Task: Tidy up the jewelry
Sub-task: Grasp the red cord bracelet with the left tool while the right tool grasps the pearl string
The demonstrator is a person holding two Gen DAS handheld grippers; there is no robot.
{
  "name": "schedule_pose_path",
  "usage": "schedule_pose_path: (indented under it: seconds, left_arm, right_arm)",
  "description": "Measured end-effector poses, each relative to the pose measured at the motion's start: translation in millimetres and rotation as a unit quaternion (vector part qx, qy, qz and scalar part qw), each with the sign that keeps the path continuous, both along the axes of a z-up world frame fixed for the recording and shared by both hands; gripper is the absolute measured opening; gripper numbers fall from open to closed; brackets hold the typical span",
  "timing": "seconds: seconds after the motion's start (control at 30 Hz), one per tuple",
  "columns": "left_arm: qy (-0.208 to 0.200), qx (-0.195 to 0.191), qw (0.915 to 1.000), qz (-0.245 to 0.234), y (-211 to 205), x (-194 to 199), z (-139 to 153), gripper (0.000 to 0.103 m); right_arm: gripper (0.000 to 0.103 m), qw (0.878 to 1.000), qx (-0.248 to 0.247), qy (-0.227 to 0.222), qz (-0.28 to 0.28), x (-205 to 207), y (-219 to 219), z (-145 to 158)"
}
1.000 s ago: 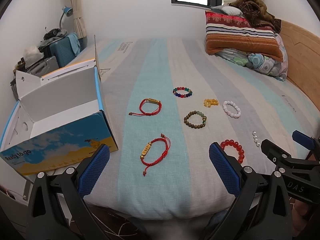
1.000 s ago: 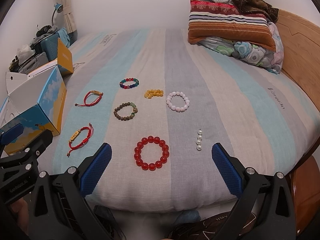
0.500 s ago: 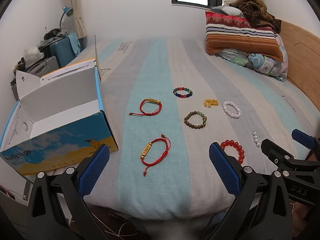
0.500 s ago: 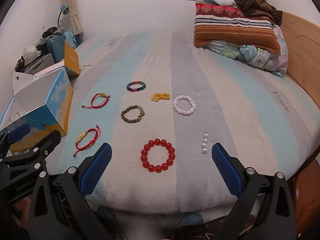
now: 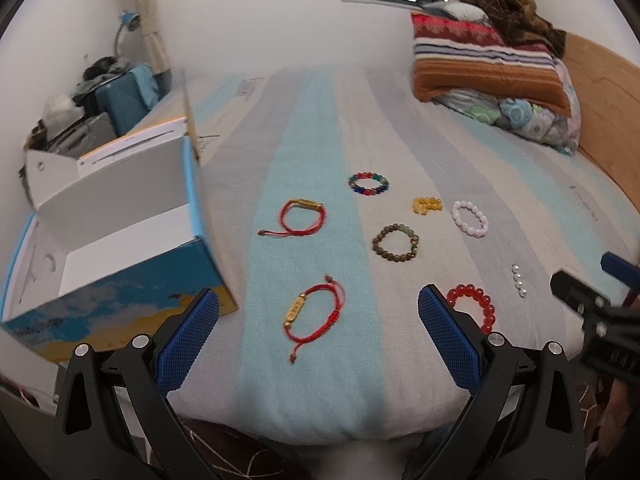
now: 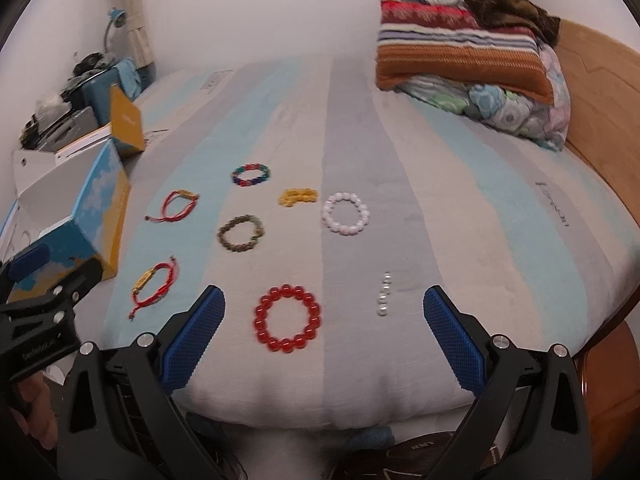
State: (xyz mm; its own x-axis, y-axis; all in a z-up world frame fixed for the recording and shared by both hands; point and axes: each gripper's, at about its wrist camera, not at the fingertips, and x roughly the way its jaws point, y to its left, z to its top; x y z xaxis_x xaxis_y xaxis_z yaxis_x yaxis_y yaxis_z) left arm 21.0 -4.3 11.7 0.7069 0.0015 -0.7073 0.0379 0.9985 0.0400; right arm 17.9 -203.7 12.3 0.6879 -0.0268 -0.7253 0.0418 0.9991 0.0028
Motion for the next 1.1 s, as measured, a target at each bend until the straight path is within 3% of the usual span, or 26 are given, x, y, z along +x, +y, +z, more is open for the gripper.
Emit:
schedule_pose_path:
  seconds: [0.17,0.33,0.53,0.67,0.9,1.1]
  left_arm:
    - [0.034,0.001,0.9994,-0.009,-5.7,23.9,-14.3,0.097]
    - [0.071,0.018,0.9972,-0.017,-10.6,50.0,-38.1,0.097]
    - [0.120,0.000,0.9926,-0.018,-4.1,80.1,-68.0,0.097]
    - [0.144,0.000,0.9895,-0.016,-1.0,91.8,-84.7,0.092]
    - [0.166,0.001,0.9861,-0.001,8.0,107.3,-105.8,0.087]
    - [0.189,-0.007,0.9820,0.007,17.5,116.5,-125.2,0.083]
  right_arm:
    - [0.095,0.999,0.004,0.044,-0.032,27.3,-28.0,-15.6]
    - [0.087,0.995,0.006,0.086,-0.049,56.2,-43.3,-37.0]
    - [0.083,0.989,-0.001,0.139,-0.053,97.6,-48.6,-64.3]
    - [0.081,0.986,-0.005,0.157,-0.045,115.0,-49.8,-81.8]
    - [0.064,0.980,0.016,0.194,-0.050,131.2,-60.6,-121.0]
    - [0.061,0.979,0.024,0.195,-0.048,134.8,-62.6,-131.3]
